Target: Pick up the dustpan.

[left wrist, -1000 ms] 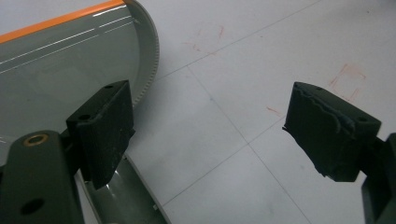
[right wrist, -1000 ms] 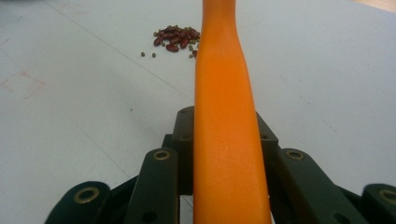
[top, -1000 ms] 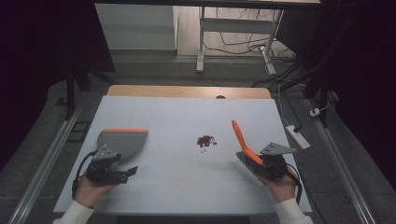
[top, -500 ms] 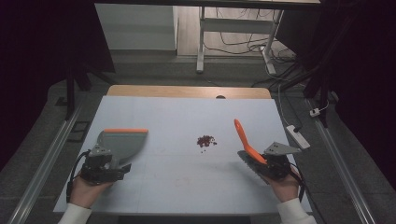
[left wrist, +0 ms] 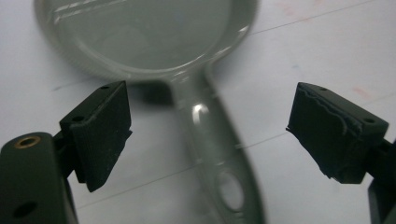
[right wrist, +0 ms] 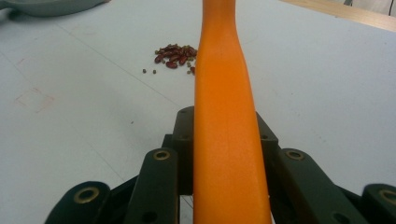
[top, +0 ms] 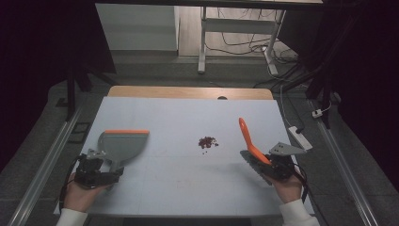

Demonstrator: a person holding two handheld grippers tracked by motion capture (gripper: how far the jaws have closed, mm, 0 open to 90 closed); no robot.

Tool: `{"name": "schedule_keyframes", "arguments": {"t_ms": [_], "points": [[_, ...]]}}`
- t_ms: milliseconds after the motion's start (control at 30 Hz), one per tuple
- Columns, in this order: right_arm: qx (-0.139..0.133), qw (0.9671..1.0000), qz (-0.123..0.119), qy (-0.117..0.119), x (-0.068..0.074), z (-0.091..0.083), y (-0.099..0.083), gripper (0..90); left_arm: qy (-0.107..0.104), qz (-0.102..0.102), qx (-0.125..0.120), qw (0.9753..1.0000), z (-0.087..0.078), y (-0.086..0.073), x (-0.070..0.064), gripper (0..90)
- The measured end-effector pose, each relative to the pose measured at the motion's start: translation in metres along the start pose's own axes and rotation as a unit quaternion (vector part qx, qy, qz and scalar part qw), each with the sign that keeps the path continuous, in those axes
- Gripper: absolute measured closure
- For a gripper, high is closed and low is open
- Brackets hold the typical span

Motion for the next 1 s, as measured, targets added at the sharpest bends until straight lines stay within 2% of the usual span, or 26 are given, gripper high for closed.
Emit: {"name": "schedule_keyframes", "arguments": {"t_ms": [100, 233, 500, 667, 733, 767, 800, 833, 900, 933, 967, 1000], "points": [[0.003, 1.0000, -0.001, 0.000, 0.001, 0.002, -0.001, 70.7, 0.001, -0.012, 0.013, 0.9998, 0.007, -0.006, 0.004, 13.8], [0.006, 1.0000, -0.005, -0.003, 0.003, 0.001, -0.002, 70.6, -0.009, -0.036, 0.024, 0.9990, 0.016, -0.008, 0.005, 13.5], [0.010, 0.9999, -0.004, -0.006, 0.003, 0.002, -0.004, 70.6, -0.012, -0.050, 0.024, 0.9984, 0.032, -0.002, 0.007, 19.3], [0.015, 0.9999, -0.006, -0.006, 0.004, 0.003, -0.005, 70.7, -0.022, -0.064, 0.024, 0.9974, 0.039, 0.001, 0.010, 29.9], [0.015, 0.9999, -0.006, -0.005, 0.004, 0.003, -0.005, 70.6, -0.023, -0.066, 0.024, 0.9973, 0.042, 0.003, 0.011, 31.9], [0.014, 0.9999, -0.005, -0.006, 0.004, 0.002, -0.005, 70.6, -0.024, -0.067, 0.025, 0.9972, 0.043, 0.003, 0.011, 37.0], [0.014, 0.9999, -0.005, -0.006, 0.004, 0.002, -0.005, 70.6, -0.020, -0.067, 0.026, 0.9972, 0.043, 0.003, 0.011, 37.0], [0.013, 0.9999, -0.006, -0.007, 0.003, 0.002, -0.006, 70.6, -0.018, -0.068, 0.026, 0.9972, 0.043, 0.003, 0.012, 41.0], [0.013, 0.9999, -0.005, -0.008, 0.003, 0.001, -0.006, 70.6, -0.026, -0.074, 0.022, 0.9967, 0.043, 0.003, 0.012, 46.6], [0.013, 0.9999, -0.005, -0.008, 0.003, 0.001, -0.006, 70.6, -0.028, -0.075, 0.019, 0.9966, 0.043, 0.002, 0.013, 46.6], [0.013, 0.9999, -0.004, -0.009, 0.003, 0.001, -0.006, 70.6, -0.033, -0.078, 0.017, 0.9963, 0.042, 0.002, 0.013, 55.6], [0.013, 0.9999, -0.004, -0.009, 0.003, 0.001, -0.006, 70.6, -0.038, -0.081, 0.015, 0.9959, 0.042, 0.001, 0.014, 55.6]]}}
Point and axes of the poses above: each handheld gripper's, and its own axes: z roughly forward along the jaws, y roughly out of its top, x roughly to its left, the point moved 2 cm from there along z, roughly forward along the jaws, and after that the axes turned 4 degrees about -x, right-handed, at the moved point
